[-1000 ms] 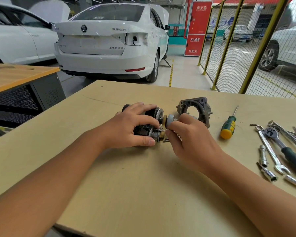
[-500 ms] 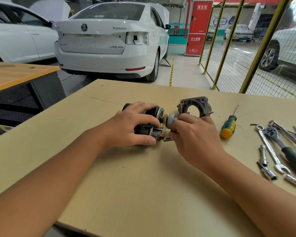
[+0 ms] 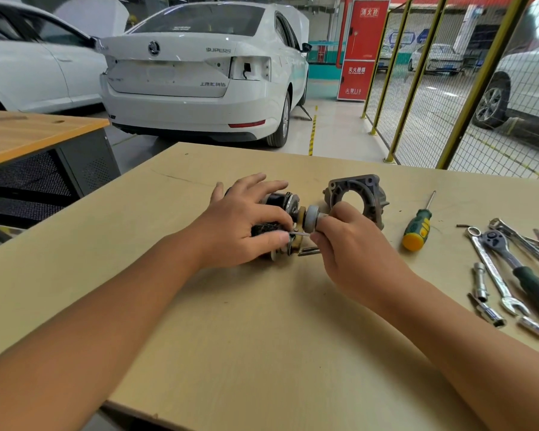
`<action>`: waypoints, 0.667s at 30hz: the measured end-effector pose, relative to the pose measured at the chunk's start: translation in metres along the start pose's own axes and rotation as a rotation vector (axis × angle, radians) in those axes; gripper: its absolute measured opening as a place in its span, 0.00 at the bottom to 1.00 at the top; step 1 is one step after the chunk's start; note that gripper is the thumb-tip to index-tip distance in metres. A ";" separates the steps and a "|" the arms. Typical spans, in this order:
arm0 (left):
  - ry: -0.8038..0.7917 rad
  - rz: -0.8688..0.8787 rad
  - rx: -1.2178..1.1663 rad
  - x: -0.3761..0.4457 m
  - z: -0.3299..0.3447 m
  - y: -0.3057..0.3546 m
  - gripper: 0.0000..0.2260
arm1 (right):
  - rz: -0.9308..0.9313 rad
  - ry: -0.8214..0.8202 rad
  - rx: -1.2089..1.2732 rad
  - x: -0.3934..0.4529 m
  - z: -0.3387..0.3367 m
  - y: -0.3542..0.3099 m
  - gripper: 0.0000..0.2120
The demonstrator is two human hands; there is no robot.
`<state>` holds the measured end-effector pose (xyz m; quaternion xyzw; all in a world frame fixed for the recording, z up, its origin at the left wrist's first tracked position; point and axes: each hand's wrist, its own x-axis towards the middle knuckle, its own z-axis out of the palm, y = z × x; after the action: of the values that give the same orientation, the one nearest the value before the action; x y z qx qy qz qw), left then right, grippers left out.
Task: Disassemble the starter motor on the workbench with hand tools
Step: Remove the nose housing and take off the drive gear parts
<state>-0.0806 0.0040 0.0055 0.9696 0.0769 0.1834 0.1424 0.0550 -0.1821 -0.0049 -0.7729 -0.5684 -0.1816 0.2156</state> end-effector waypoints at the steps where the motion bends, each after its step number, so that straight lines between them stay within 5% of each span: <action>1: 0.021 -0.010 -0.001 0.001 0.001 0.003 0.12 | -0.001 -0.001 -0.012 0.000 0.000 0.000 0.11; 8: 0.109 -0.033 0.053 0.006 0.006 0.022 0.13 | 0.013 0.061 -0.143 -0.003 -0.003 -0.003 0.05; 20: 0.098 -0.022 0.096 0.005 0.004 0.021 0.13 | -0.031 -0.024 -0.012 -0.002 -0.002 0.003 0.11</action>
<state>-0.0721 -0.0161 0.0103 0.9643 0.1030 0.2251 0.0937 0.0571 -0.1857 -0.0044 -0.7674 -0.5819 -0.1790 0.2012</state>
